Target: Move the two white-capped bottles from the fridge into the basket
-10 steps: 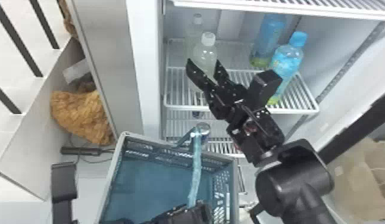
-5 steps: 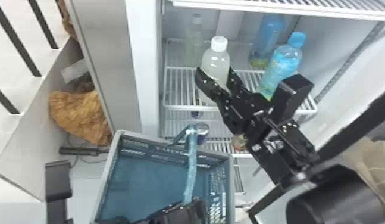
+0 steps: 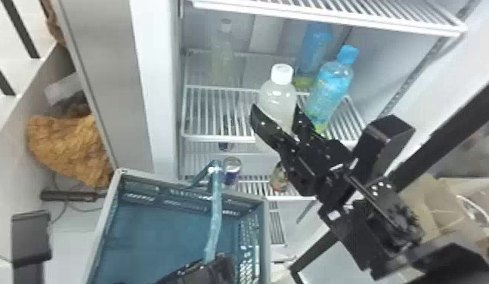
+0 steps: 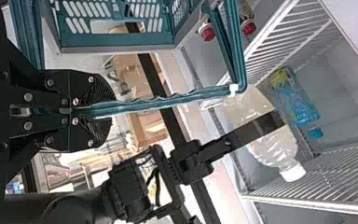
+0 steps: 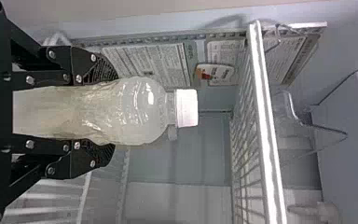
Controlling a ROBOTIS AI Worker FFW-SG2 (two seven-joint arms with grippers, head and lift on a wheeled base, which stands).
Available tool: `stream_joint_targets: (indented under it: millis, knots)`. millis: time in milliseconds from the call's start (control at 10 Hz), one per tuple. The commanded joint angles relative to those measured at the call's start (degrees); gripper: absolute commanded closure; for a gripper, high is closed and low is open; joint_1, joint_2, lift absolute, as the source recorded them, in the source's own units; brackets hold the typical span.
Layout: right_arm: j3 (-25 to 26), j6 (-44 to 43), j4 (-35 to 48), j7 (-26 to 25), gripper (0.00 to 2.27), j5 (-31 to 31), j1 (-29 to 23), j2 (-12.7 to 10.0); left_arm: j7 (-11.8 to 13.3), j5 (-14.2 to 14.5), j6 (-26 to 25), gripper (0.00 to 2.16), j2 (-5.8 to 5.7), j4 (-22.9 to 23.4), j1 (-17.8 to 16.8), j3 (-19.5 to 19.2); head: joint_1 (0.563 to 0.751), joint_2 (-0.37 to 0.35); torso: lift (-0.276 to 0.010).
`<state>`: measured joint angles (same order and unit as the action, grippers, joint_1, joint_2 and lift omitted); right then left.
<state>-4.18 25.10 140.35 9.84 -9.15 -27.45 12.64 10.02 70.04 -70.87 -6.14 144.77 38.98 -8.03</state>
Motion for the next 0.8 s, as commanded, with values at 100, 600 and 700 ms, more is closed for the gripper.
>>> stream_joint_targets:
  millis: [100, 600, 700]
  knots:
    - [5.21, 9.49, 10.05, 0.36, 1.03, 1.04, -6.58, -1.92, 0.0, 0.0, 0.0, 1.19, -0.01, 0.0, 0.11, -0.08, 0.695, -0.251, 0.0]
    - [7.6, 39.16, 26.78, 3.17, 1.03, -0.67, -13.75, -2.97, 0.0, 0.0, -0.28, 1.19, 0.08, 0.0, 0.25, -0.08, 0.695, -0.336, 0.0]
    - [7.83, 43.52, 27.07, 4.05, 1.03, -3.19, -13.75, -3.06, 0.0, 0.0, -0.28, 1.19, 0.08, 0.0, 0.25, -0.08, 0.695, -0.336, 0.0]
